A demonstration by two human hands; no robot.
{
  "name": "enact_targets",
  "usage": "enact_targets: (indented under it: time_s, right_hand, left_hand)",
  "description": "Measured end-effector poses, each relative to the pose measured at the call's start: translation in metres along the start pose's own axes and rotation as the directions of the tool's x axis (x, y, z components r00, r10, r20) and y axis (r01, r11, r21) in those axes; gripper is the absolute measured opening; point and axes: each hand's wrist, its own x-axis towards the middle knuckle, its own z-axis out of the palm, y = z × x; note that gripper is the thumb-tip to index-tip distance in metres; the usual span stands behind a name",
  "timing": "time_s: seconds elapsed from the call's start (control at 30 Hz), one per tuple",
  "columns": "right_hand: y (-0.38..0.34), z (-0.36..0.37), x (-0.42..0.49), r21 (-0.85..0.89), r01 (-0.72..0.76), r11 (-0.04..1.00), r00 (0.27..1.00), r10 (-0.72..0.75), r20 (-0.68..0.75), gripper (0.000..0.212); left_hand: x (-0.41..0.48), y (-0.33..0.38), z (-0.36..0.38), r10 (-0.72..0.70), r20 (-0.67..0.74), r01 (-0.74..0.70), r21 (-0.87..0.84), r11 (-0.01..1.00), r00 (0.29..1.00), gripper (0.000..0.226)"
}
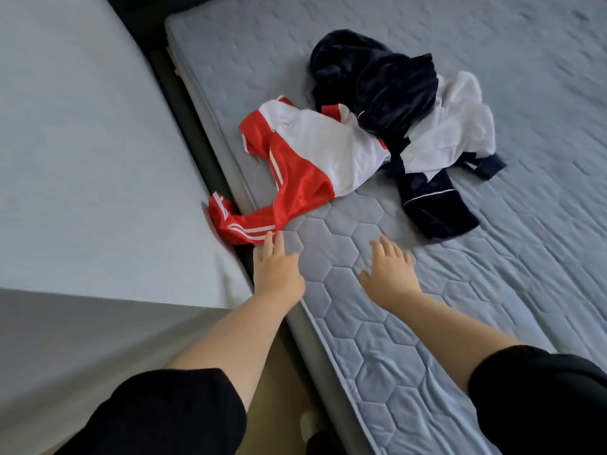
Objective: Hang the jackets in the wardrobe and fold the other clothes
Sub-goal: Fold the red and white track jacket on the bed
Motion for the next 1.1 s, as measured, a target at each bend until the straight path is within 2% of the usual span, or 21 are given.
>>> enact_targets:
  time_s: [0.07,0.17,0.27,0.37,0.4,0.47,0.53,0.57,0.63,0.67,0.7,0.73,0.8,0.9,1.0,1.03,1.1]
  right_hand:
    - [0.002,0.019,0.015,0.015,-0.008,1.000,1.000,0.007,0.027,0.064]
    - [0.000,0.040,0.035,0.054,-0.008,0.999,1.000,0.006,0.026,0.066]
    - [-0.003,0.054,0.047,0.112,-0.012,0.994,0.999,0.008,0.033,0.066]
    - [-0.005,0.063,0.055,0.159,0.001,0.987,1.000,-0.004,0.017,0.066]
    - [-0.005,0.064,0.056,0.177,0.000,0.984,1.000,-0.002,0.010,0.066]
    - [-0.003,0.062,0.055,0.209,-0.010,0.978,1.000,0.008,0.012,0.066]
    - [0.000,0.056,0.048,0.225,-0.022,0.974,1.000,0.019,0.015,0.069]
    - [0.002,0.052,0.045,0.238,-0.024,0.971,1.000,0.023,0.005,0.073]
    - [0.001,0.037,0.038,0.275,-0.017,0.961,1.000,0.023,-0.020,0.084]
    - [-0.002,0.028,0.037,0.290,-0.001,0.957,0.999,0.011,-0.034,0.088]
    - [-0.007,0.017,0.036,0.301,0.025,0.953,0.998,-0.009,-0.055,0.091]
    - [-0.012,0.006,0.035,0.299,0.061,0.952,0.996,-0.037,-0.085,0.092]
    - [-0.024,-0.015,0.031,0.256,0.154,0.954,0.981,-0.117,-0.153,0.089]
    - [-0.033,-0.044,0.024,0.184,0.257,0.949,0.954,-0.218,-0.206,0.073]
    - [-0.038,-0.069,0.006,0.020,0.300,0.954,0.947,-0.295,-0.131,0.035]
    - [-0.041,-0.077,-0.004,0.026,0.294,0.955,0.953,-0.291,-0.089,0.029]
    - [-0.052,-0.090,-0.032,0.153,0.222,0.963,0.974,-0.213,-0.071,0.025]
  left_hand:
    - [0.024,-0.006,0.012,-0.100,0.046,0.102,-0.060,0.993,0.994,0.043]
    - [0.061,-0.011,0.023,-0.213,0.118,0.226,-0.115,0.967,0.970,0.049]
    - [0.094,-0.012,0.028,-0.219,0.149,0.235,-0.104,0.966,0.964,0.054]
    - [0.120,-0.010,0.030,-0.251,0.197,0.292,-0.220,0.931,0.948,0.057]
    - [0.122,-0.009,0.031,-0.252,0.184,0.298,-0.295,0.908,0.950,0.055]
    - [0.120,-0.006,0.034,-0.223,0.054,0.222,-0.467,0.856,0.973,0.041]
    - [0.104,0.006,0.031,-0.243,-0.066,0.144,-0.647,0.749,0.968,0.028]
    - [0.095,0.016,0.028,-0.284,-0.047,0.158,-0.738,0.656,0.958,0.027]
    - [0.077,0.038,0.017,-0.392,0.126,0.280,-0.888,0.366,0.911,0.036]
    - [0.069,0.046,0.012,-0.414,0.209,0.332,-0.909,0.252,0.886,0.040]
    - [0.061,0.051,0.004,-0.382,0.240,0.347,-0.907,0.239,0.892,0.040]
    - [0.052,0.053,-0.003,-0.295,0.223,0.311,-0.903,0.298,0.929,0.036]
    - [0.030,0.052,-0.021,-0.057,0.139,0.150,-0.913,0.380,0.989,0.027]
    - [-0.002,0.042,-0.049,0.180,0.024,-0.065,-0.880,0.470,0.983,0.015]
    - [-0.034,0.030,-0.073,0.265,-0.069,-0.208,-0.815,0.542,0.962,0.019]
    - [-0.044,0.026,-0.078,0.267,-0.095,-0.237,-0.786,0.570,0.959,0.022]
    - [-0.068,0.017,-0.088,0.218,-0.135,-0.247,-0.715,0.654,0.967,0.027]
